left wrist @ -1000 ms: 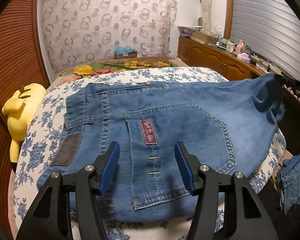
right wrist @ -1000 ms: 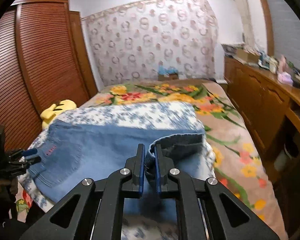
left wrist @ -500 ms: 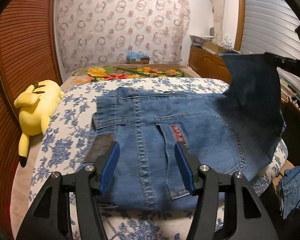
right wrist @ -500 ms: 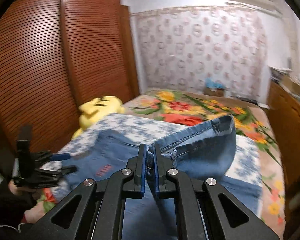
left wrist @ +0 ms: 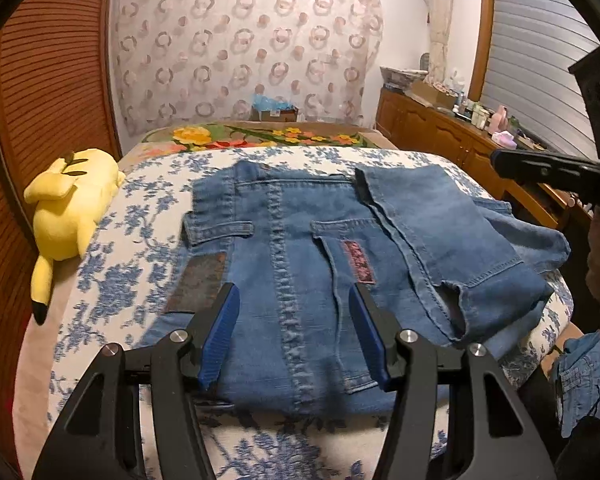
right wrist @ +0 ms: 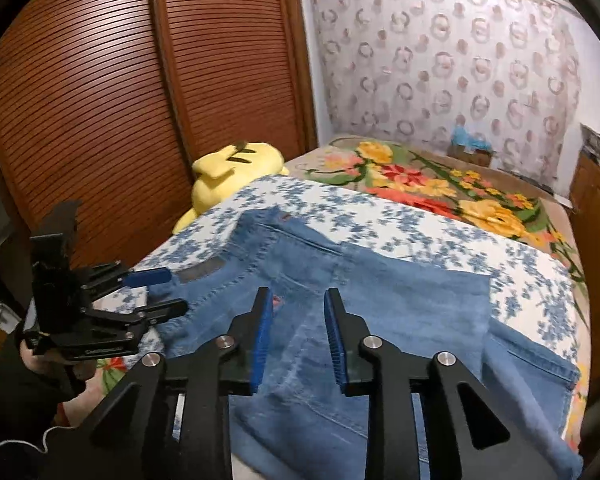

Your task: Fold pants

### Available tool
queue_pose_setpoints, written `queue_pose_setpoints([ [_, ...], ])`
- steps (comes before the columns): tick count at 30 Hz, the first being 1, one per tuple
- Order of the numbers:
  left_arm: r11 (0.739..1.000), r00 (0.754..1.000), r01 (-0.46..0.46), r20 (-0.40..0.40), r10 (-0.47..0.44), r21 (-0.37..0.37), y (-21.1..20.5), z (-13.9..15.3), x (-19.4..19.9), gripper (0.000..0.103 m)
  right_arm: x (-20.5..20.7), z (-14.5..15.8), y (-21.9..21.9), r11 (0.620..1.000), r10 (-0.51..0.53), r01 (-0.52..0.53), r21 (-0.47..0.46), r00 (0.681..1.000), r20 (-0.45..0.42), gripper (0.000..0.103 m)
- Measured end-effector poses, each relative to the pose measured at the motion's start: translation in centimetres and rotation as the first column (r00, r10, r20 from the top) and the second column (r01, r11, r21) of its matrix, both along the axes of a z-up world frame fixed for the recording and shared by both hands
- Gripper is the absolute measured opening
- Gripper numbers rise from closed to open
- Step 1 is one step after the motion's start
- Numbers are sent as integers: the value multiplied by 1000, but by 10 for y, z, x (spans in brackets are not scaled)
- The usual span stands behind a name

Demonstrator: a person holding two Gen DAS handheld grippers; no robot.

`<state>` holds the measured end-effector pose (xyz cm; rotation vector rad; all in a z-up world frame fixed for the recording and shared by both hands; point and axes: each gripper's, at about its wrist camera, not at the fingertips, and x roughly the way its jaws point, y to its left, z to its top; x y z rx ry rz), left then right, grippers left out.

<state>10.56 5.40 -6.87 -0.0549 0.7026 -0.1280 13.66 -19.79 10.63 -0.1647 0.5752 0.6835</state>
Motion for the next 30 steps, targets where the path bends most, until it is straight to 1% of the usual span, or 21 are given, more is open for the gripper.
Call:
queue_pose_setpoints([
  [2,1000,1000,17,-5,-17,-2,-6,-1,4,58,13,-4,-6,1000,-20,20,-15,1000,11,31],
  [3,1000,1000,27,-6,-27,-5,-10,-1,6,58,3,-8,3,999,-28,28,-21,999,16,32],
  [5,999,999,41,-7,-42,-16,-17,-1,10,58,18,-15,7,998,-48,49,-28,998,28,34],
  [6,999,999,47,-8,-47,-22,-21,0,12,58,18,-18,13,998,-59,60,-31,998,34,35],
  [7,998,998,55,-9,-55,-29,-25,0,15,58,28,-21,11,997,-69,70,-34,997,36,36],
  [9,997,997,72,-9,-72,-32,-34,0,19,58,40,-27,33,997,-73,74,-35,997,32,38],
  [10,996,996,83,-8,-83,-29,-38,1,21,58,42,-25,43,997,-72,73,-37,997,28,38],
  [11,996,996,91,-5,-91,-25,-41,2,21,58,53,-28,45,996,-74,75,-42,997,24,39],
  [12,995,995,97,-4,-97,-20,-45,2,23,58,51,-29,46,996,-73,74,-45,997,20,40],
  [19,995,995,99,-30,-99,-16,-50,-5,30,58,100,-41,76,997,-33,29,-71,997,-65,41],
  [25,995,994,96,-44,-97,-25,-49,-12,30,58,120,-52,104,993,65,-76,-91,990,-122,41],
  [26,995,994,97,-45,-98,-25,-50,-12,30,58,124,-55,108,990,80,-94,-102,988,-134,41],
  [28,995,994,97,-48,-98,-28,-50,-13,29,58,128,-61,112,983,85,-106,-148,986,-142,41],
  [30,995,994,96,-49,-97,-29,-50,-14,29,58,134,-65,116,978,89,-116,-174,984,-154,41],
])
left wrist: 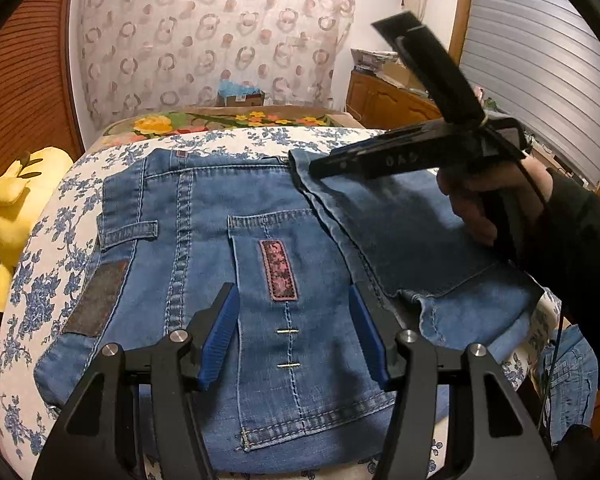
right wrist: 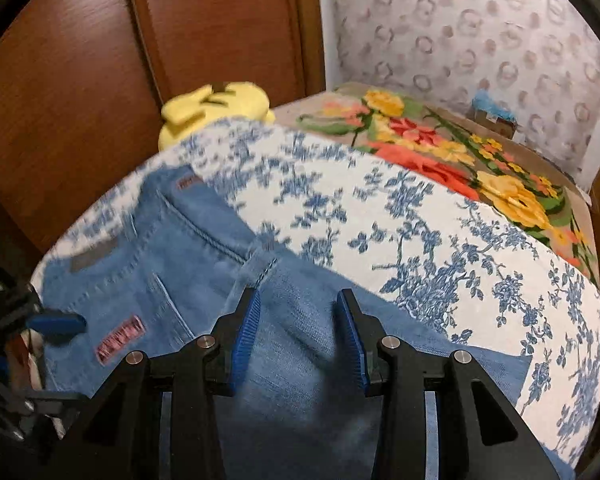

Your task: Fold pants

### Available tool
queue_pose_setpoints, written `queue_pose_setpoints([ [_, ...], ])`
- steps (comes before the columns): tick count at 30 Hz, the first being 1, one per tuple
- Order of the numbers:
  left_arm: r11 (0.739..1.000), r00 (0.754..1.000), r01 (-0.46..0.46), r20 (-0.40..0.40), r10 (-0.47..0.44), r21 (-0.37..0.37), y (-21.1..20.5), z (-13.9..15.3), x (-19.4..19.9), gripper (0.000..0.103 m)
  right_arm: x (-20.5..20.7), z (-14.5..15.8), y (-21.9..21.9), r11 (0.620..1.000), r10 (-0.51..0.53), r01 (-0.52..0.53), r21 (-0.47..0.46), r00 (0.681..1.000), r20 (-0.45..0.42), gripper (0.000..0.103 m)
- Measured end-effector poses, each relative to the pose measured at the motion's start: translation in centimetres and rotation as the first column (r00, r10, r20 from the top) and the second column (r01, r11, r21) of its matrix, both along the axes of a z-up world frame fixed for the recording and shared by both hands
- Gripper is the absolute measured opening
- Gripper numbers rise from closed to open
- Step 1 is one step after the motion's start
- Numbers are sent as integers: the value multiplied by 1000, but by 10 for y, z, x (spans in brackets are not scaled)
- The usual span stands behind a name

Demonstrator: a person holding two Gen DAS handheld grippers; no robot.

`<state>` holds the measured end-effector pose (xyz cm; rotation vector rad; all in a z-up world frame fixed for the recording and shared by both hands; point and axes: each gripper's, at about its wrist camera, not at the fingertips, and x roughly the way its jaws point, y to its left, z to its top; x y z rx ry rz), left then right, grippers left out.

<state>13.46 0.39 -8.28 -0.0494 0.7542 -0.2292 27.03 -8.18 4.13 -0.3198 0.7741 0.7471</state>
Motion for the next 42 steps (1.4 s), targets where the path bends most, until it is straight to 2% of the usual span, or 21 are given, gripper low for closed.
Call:
queue_pose_setpoints([
  [3,1000,1000,-2,-3,2,-2,1,-1,-1,58,4,-2,1,1000,8,-9,-7,1000,-18,41],
  [4,1000,1000,-3,-5,3,-2,1,-2,-1,58,7,-4,1,1000,12,-12,-13,1000,-22,38],
  [6,1000,1000,-5,-8,5,-1,1,-2,0,58,7,-8,4,999,16,-17,-32,999,-30,21],
  [8,1000,1000,-5,-9,5,-3,0,-2,-2,58,5,-11,8,998,28,-29,-48,999,-24,11],
  [11,1000,1000,-4,-5,4,-2,-1,0,0,58,-11,-1,2,999,20,-18,-36,999,36,3],
  [17,1000,1000,6,20,-6,-19,-6,8,-2,58,-38,32,-31,996,-75,66,60,983,168,2],
  [20,999,999,19,39,-18,-40,-12,14,-4,58,-44,41,-50,990,-121,106,88,975,188,2],
  [26,994,995,93,30,-91,-56,-37,16,4,58,-47,39,-77,981,-174,156,115,969,177,2],
  [30,989,991,132,-6,-133,-60,-52,7,17,58,-52,36,-81,980,-184,166,113,969,167,2],
  [33,990,989,128,-60,-132,-59,-57,-6,28,58,-53,38,-83,979,-185,168,117,969,165,2],
  [34,991,989,125,-67,-129,-56,-57,-10,30,56,-54,38,-82,979,-185,166,119,969,165,2],
  [37,991,989,129,-68,-131,-44,-58,-13,31,41,-54,41,-84,979,-179,160,123,969,169,2],
  [39,989,987,144,-66,-146,-44,-60,-13,28,24,-54,42,-84,979,-179,158,127,969,171,2],
  [42,984,983,177,-45,-178,-22,-65,-11,19,11,-54,44,-85,977,-182,159,139,968,175,2],
])
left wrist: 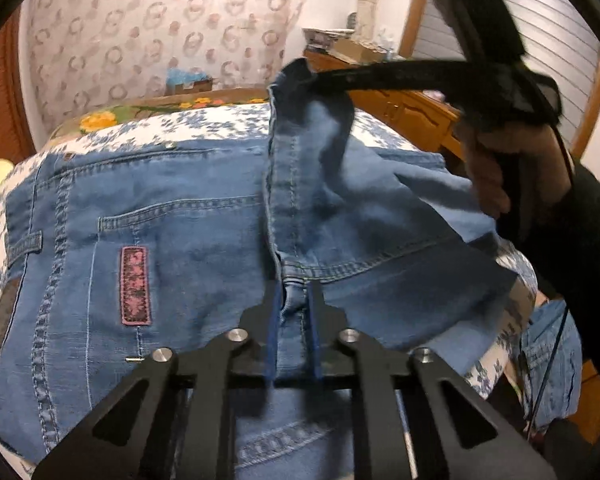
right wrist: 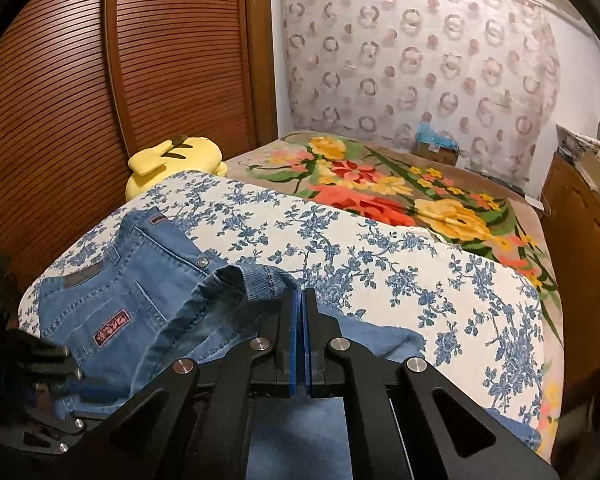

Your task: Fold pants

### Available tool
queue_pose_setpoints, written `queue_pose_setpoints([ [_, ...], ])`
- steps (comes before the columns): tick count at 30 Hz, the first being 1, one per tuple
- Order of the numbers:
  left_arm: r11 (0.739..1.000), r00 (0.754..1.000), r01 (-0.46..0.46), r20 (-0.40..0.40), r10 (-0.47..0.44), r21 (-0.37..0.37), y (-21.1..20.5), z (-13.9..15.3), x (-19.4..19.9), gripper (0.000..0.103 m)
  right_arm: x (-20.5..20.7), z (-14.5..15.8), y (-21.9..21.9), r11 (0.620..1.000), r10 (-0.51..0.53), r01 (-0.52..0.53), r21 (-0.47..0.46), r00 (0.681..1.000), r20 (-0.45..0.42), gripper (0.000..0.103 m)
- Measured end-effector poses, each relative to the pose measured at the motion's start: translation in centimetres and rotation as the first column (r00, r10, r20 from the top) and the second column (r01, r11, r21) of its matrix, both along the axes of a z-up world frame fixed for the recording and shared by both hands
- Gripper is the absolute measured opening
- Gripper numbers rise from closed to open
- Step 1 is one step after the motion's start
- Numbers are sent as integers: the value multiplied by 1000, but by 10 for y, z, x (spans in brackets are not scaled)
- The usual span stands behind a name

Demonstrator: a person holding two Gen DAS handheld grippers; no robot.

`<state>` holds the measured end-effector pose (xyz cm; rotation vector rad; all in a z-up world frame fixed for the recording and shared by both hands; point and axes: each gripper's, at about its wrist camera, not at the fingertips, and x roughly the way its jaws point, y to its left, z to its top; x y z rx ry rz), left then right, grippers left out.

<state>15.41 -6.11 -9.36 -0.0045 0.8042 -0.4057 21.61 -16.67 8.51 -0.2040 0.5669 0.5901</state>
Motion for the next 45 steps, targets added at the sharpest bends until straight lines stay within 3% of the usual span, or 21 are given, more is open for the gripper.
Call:
queue_pose_setpoints([
  [3,1000,999,10,35,-10,2,0,7,-9,4,-2,4,1,1000,1,-1,10,1000,15,2],
  [8,1000,995,-7,99,9,-19,19,34,-22,4,-9,19,7,999,23,-25,35,998,58,2],
  [19,992,976,-124,176,129,-39,99,69,-59,3,-15,45,71,988,144,-151,44,981,128,2],
  [28,966,952,-247,169,255,-71,166,63,-77,3,-1,40,129,972,234,-234,-19,962,141,2],
  [39,955,947,-293,126,297,-45,187,46,-72,3,22,28,173,969,243,-236,-74,965,99,2],
  [45,952,947,-304,100,305,-28,187,35,-73,3,33,26,171,974,225,-223,-39,973,52,6],
])
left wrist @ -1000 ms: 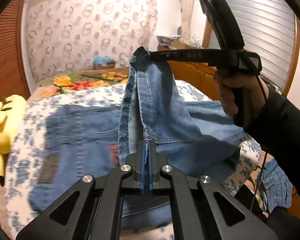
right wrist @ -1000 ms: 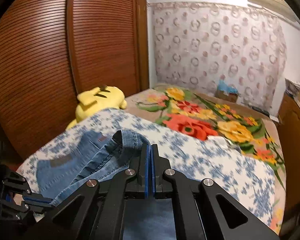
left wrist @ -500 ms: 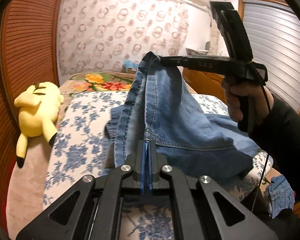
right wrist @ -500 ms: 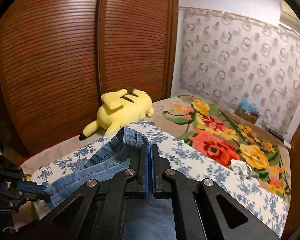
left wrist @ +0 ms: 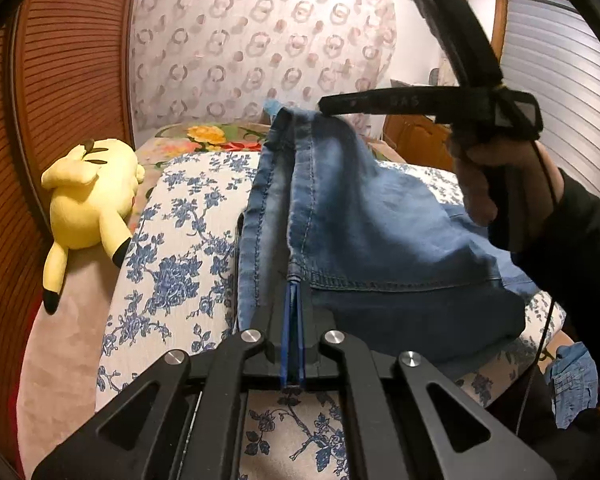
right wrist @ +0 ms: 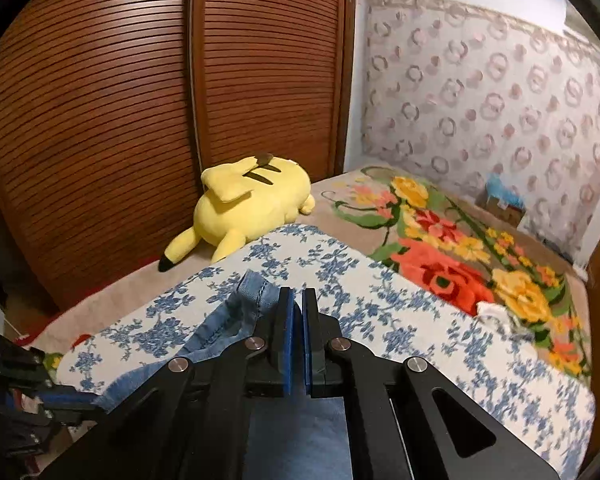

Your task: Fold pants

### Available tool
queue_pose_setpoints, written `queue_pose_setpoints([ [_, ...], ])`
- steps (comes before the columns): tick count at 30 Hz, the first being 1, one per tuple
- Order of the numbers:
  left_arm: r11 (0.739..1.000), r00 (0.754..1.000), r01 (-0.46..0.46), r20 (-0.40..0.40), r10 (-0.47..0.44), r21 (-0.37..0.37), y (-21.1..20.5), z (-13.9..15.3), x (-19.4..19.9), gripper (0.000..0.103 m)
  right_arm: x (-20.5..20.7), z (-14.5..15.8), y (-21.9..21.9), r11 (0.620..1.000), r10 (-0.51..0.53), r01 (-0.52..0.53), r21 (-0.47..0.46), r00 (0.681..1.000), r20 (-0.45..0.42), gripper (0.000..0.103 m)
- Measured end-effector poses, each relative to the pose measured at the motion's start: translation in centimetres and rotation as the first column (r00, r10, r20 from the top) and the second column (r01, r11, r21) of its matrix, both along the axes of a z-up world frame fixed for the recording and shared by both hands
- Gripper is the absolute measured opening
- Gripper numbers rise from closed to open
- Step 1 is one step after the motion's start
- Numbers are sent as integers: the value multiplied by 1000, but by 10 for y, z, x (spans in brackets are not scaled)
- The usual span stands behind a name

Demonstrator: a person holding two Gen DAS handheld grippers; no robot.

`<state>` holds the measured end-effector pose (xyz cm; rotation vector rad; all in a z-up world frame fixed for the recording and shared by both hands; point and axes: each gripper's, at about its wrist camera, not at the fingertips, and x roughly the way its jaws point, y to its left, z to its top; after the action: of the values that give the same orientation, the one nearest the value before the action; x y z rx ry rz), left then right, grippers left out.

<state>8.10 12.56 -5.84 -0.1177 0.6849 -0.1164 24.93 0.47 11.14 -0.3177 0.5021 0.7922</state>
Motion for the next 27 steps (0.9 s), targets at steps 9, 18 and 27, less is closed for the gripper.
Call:
queue_pose_setpoints([
  [9,999,999,-50,-16,50,15,3,2,2,12,-21,3,-38,997,-63,64,38,998,-20,23],
  [18,998,999,-51,12,51,37,-8,9,10,61,-59,-13,-106,985,-143,149,88,987,-68,34],
  [27,999,1000,24,8,-24,39,-44,7,24,69,-111,-33,-140,973,-226,230,33,970,-91,38],
])
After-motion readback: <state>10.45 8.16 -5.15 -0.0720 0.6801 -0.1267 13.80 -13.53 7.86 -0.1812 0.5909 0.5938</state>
